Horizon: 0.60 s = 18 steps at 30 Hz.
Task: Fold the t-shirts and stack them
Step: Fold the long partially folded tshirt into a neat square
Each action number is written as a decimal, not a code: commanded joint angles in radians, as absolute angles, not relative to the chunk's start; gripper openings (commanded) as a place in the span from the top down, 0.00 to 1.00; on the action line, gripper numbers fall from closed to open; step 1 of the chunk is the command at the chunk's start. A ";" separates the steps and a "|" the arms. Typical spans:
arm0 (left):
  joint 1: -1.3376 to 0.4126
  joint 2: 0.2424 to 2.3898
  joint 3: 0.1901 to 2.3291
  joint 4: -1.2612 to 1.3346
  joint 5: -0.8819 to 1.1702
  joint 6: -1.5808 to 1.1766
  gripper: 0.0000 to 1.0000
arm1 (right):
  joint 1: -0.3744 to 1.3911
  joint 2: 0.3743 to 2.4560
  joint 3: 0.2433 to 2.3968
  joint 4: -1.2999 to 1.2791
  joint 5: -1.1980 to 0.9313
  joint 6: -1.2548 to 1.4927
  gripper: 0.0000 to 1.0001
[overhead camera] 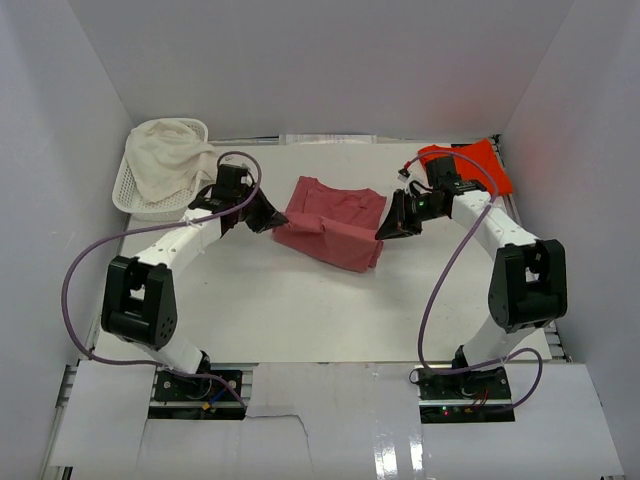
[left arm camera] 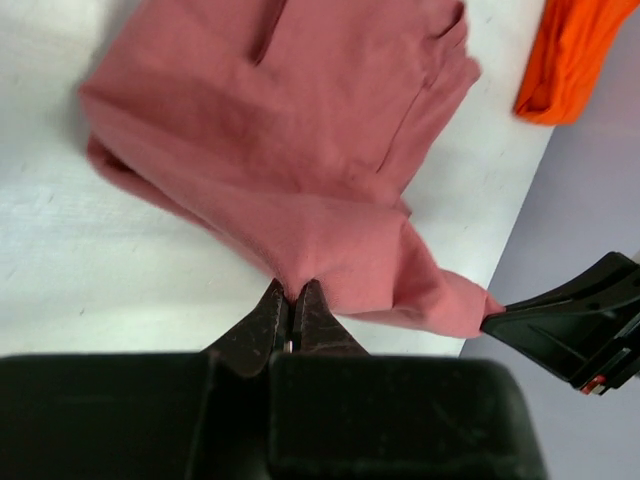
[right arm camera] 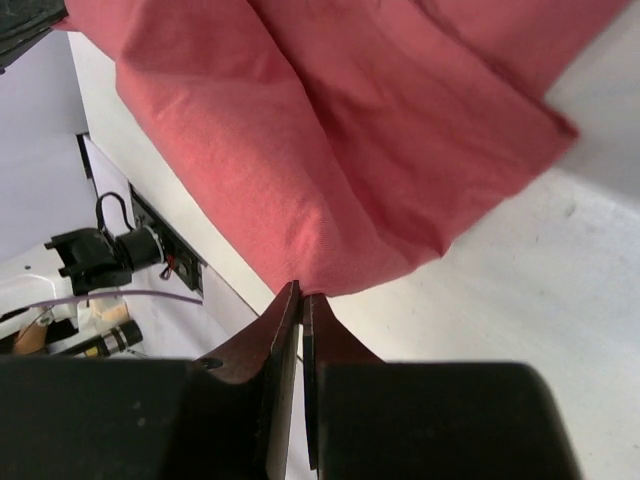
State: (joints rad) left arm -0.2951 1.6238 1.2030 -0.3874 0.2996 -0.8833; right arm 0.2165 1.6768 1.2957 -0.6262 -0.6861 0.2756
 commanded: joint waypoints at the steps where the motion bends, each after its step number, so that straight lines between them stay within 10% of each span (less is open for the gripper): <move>1: -0.284 1.473 1.090 -0.400 0.339 -0.865 0.98 | 0.222 1.595 1.214 -0.591 -0.744 0.261 0.92; 18: -0.287 1.157 0.585 -0.473 0.479 -0.834 0.98 | 0.409 1.247 0.631 -0.453 -0.735 0.405 0.92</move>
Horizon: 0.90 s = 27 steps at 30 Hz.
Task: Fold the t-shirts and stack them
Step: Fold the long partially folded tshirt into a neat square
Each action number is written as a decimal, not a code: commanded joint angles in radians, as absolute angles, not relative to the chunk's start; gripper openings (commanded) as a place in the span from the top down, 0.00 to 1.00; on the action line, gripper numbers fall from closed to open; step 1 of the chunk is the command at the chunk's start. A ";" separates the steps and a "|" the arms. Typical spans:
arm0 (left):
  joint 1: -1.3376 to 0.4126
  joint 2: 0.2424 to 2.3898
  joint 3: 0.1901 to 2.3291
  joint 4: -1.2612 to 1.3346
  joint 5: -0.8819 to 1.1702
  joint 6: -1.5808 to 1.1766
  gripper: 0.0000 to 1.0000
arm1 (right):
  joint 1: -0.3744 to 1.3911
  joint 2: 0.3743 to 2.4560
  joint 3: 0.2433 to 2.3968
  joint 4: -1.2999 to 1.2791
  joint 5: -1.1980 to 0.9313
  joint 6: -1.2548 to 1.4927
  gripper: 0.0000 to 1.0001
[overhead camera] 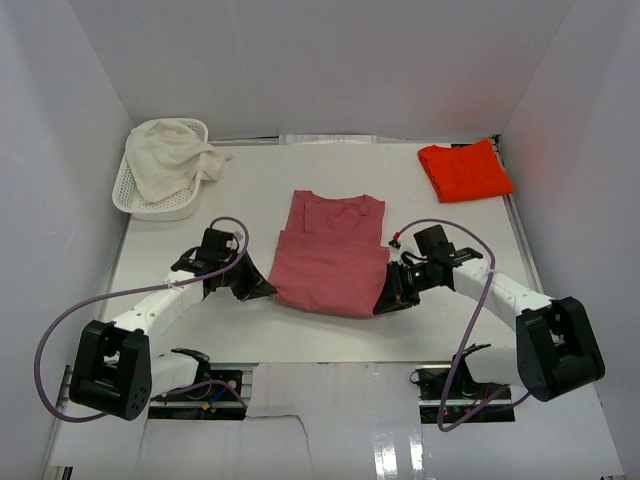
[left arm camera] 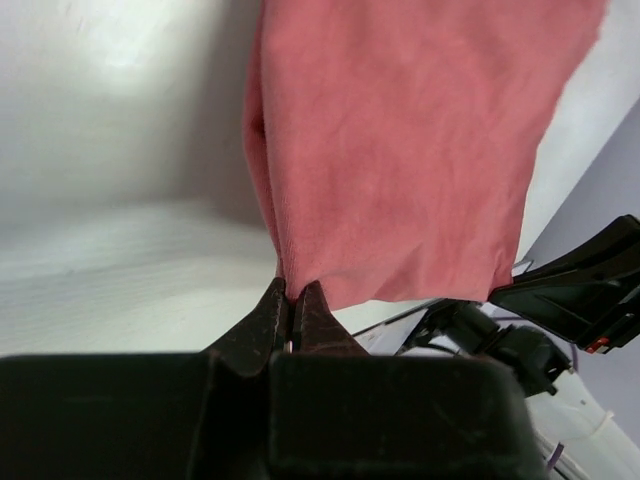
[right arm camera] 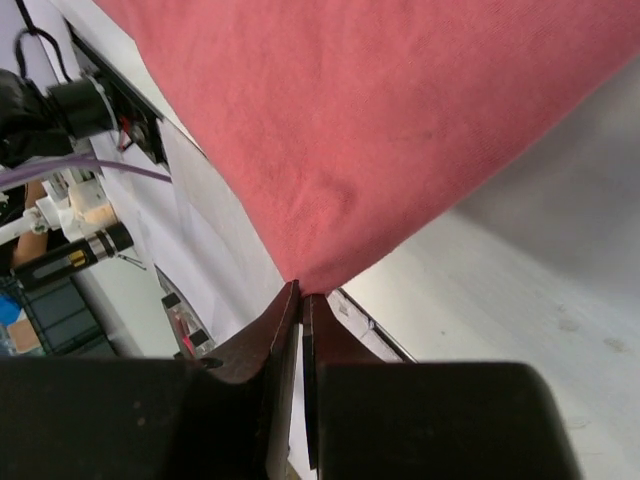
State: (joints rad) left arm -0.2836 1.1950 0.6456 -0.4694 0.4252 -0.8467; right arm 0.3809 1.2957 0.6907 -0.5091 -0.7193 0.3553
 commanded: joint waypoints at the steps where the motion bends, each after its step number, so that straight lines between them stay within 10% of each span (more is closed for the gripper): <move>1: -0.291 1.144 0.557 -0.468 0.498 -0.838 0.98 | 0.416 1.221 0.608 -0.449 -0.730 0.413 0.92; 27: -0.459 1.083 0.273 -0.334 0.508 -1.020 0.98 | 0.308 1.361 0.514 -0.448 -0.630 0.313 0.92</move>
State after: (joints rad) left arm -0.4541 1.1038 0.2913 -0.3439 0.5423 -0.9939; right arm 0.3244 1.3529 0.4610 -0.4747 -0.6495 0.3508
